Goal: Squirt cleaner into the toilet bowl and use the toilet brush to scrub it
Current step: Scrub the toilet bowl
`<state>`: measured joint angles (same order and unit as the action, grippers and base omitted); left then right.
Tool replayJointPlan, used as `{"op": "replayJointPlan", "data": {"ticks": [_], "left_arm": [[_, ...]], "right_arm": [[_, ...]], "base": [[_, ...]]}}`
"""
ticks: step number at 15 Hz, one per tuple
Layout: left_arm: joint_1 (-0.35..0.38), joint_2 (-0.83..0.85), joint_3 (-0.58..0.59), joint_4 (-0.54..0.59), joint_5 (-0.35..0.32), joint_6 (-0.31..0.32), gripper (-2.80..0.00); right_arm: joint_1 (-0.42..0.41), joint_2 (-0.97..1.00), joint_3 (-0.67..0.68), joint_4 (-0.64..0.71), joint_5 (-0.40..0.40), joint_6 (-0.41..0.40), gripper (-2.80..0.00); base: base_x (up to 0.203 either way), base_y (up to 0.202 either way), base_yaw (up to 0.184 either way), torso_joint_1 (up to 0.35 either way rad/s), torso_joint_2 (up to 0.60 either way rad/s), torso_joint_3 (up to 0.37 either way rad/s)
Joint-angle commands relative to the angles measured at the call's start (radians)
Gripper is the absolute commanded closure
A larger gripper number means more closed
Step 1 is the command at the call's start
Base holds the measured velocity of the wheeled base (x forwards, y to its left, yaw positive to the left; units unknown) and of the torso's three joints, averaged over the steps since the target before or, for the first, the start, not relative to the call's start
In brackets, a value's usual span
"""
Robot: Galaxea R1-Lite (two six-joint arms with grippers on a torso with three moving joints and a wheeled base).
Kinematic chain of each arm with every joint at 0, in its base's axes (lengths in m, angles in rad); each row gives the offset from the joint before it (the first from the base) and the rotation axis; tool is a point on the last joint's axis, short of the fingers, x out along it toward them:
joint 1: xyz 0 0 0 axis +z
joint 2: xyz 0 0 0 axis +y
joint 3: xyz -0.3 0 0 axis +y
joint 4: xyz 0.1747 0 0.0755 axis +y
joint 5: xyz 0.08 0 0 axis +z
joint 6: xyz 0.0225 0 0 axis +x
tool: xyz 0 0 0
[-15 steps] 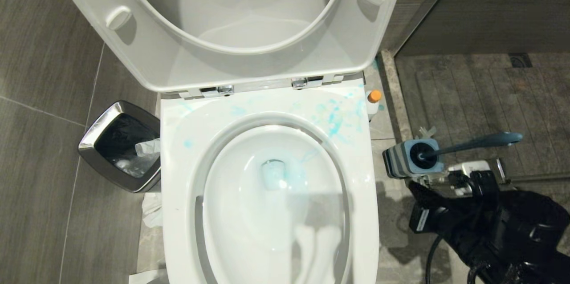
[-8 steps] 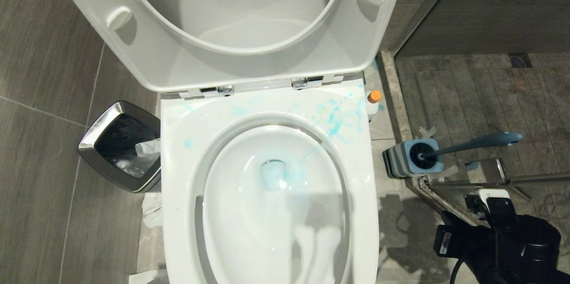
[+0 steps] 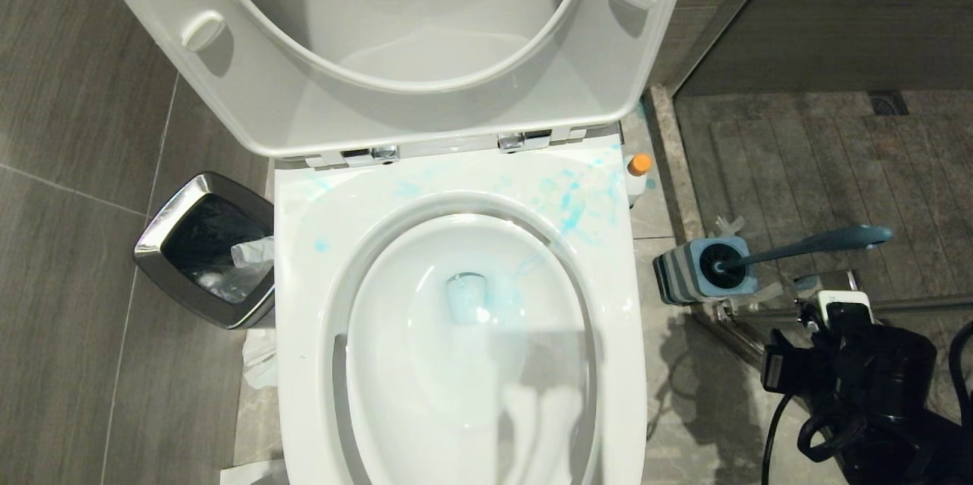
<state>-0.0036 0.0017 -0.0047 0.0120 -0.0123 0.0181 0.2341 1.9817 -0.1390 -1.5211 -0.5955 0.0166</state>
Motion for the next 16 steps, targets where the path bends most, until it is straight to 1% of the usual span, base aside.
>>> {"op": "replayJointPlan", "data": {"ticks": [1, 4, 6, 9, 11, 13, 14, 16], "left_arm": [[0.001, 0.001, 0.000, 0.000, 0.000, 0.000, 0.00], [0.001, 0.001, 0.000, 0.000, 0.000, 0.000, 0.00], [-0.001, 0.001, 0.000, 0.000, 0.000, 0.000, 0.00], [-0.001, 0.001, 0.000, 0.000, 0.000, 0.000, 0.00], [-0.001, 0.001, 0.000, 0.000, 0.000, 0.000, 0.00], [-0.001, 0.001, 0.000, 0.000, 0.000, 0.000, 0.00], [0.000, 0.001, 0.000, 0.000, 0.000, 0.000, 0.00], [0.000, 0.001, 0.000, 0.000, 0.000, 0.000, 0.00]], "right_arm": [[-0.007, 0.011, -0.037, -0.009, 0.048, -0.016, -2.80], [-0.008, 0.006, -0.105, -0.009, 0.111, -0.072, -2.80], [-0.009, 0.023, -0.143, -0.009, 0.115, -0.091, -2.80], [-0.013, 0.016, -0.143, -0.009, 0.114, -0.096, -2.80], [-0.024, 0.006, -0.145, -0.009, 0.114, -0.098, -2.80], [-0.058, -0.023, -0.146, -0.009, 0.120, -0.121, -2.80], [-0.077, -0.033, -0.148, -0.009, 0.144, -0.125, -2.80], [-0.123, -0.061, -0.150, -0.009, 0.268, -0.135, -2.80]], "base": [[0.000, 0.000, 0.000, 0.000, 0.00, 0.000], [0.000, 0.000, 0.000, 0.000, 0.00, 0.000], [0.000, 0.000, 0.000, 0.000, 0.00, 0.000], [0.000, 0.000, 0.000, 0.000, 0.00, 0.000], [0.000, 0.000, 0.000, 0.000, 0.00, 0.000], [0.000, 0.000, 0.000, 0.000, 0.00, 0.000], [0.000, 0.000, 0.000, 0.000, 0.00, 0.000], [0.000, 0.000, 0.000, 0.000, 0.00, 0.000]]}}
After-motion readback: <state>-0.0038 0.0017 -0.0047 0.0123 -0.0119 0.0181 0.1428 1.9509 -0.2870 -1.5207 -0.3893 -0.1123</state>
